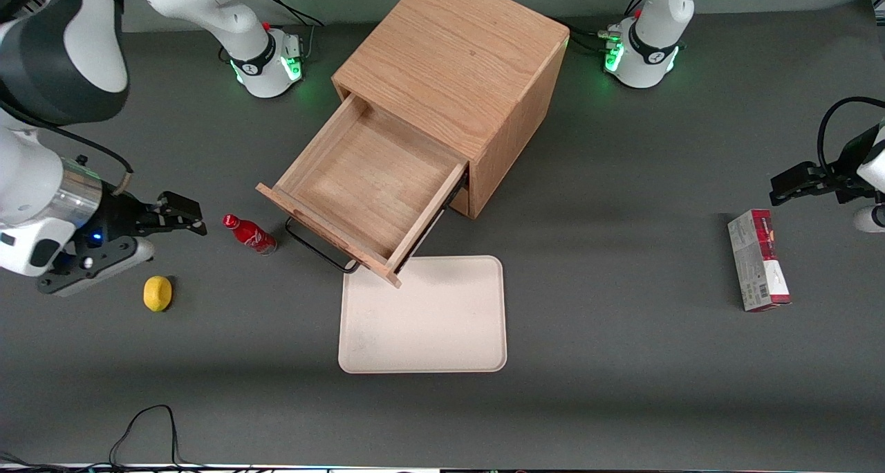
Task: Open upper drawer
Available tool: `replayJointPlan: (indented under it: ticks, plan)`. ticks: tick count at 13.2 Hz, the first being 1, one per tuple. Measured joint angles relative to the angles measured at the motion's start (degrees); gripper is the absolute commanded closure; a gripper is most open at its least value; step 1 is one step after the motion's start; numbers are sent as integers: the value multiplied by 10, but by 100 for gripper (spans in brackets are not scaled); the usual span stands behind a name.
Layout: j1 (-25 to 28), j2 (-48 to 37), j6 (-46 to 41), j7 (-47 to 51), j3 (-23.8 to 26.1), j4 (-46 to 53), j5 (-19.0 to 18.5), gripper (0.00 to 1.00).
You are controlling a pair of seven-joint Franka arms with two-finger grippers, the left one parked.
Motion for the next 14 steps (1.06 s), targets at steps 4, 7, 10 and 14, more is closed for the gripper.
replayJointPlan:
  ticks: [4,7,10,14]
  plan:
    - [-10,-13,-13,41,-20,-1,-23,0]
    - [-110,-49,-10,69,86,-22,-65,0]
    - [-219,-89,6,72,174,-66,-77,0]
    - [-267,-128,55,93,218,-124,-117,0]
